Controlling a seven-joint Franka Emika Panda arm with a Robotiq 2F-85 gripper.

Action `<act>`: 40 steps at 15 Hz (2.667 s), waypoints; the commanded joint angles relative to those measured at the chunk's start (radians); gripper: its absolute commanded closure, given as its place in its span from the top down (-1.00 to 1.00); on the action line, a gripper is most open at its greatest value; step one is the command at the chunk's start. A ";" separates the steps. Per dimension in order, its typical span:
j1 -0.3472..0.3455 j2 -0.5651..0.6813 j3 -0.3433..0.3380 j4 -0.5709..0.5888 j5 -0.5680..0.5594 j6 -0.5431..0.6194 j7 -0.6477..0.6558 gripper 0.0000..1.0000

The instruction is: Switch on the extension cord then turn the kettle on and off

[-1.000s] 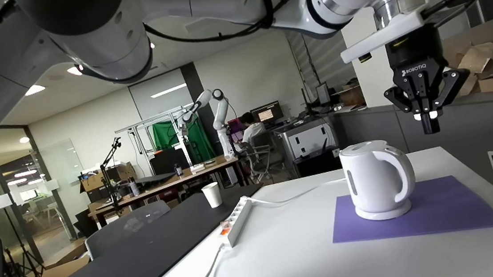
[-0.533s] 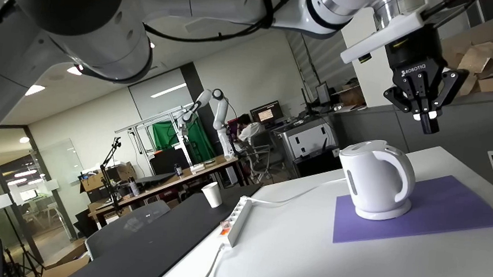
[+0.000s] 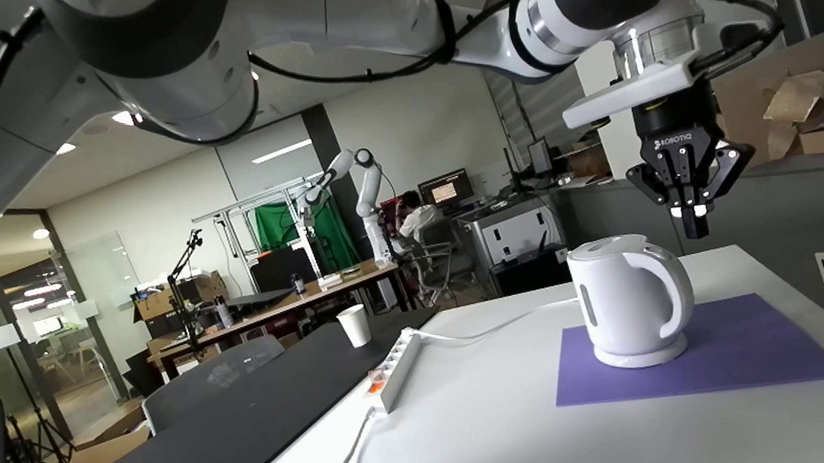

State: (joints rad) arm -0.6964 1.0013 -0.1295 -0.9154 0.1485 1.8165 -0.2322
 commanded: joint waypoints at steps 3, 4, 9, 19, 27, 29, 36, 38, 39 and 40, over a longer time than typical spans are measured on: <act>-0.019 0.025 0.048 0.014 0.063 0.032 -0.022 -1.00; -0.019 0.029 0.054 0.012 0.071 0.047 -0.029 -1.00; -0.026 0.039 0.083 0.002 0.113 0.096 -0.063 -1.00; -0.030 0.051 0.103 -0.010 0.151 0.145 -0.120 -1.00; -0.027 0.070 0.098 -0.003 0.148 0.147 -0.121 -1.00; -0.027 0.072 0.098 -0.001 0.148 0.146 -0.118 -1.00; 0.019 -0.036 0.045 -0.050 0.099 0.170 -0.052 -1.00; 0.042 -0.092 0.017 -0.089 0.069 0.204 -0.063 -0.48; 0.056 -0.119 0.003 -0.114 0.048 0.229 -0.070 -0.47; 0.069 -0.142 -0.009 -0.136 0.030 0.253 -0.074 -0.38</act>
State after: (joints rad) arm -0.6701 0.9629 -0.0948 -0.9374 0.2300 2.0102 -0.3250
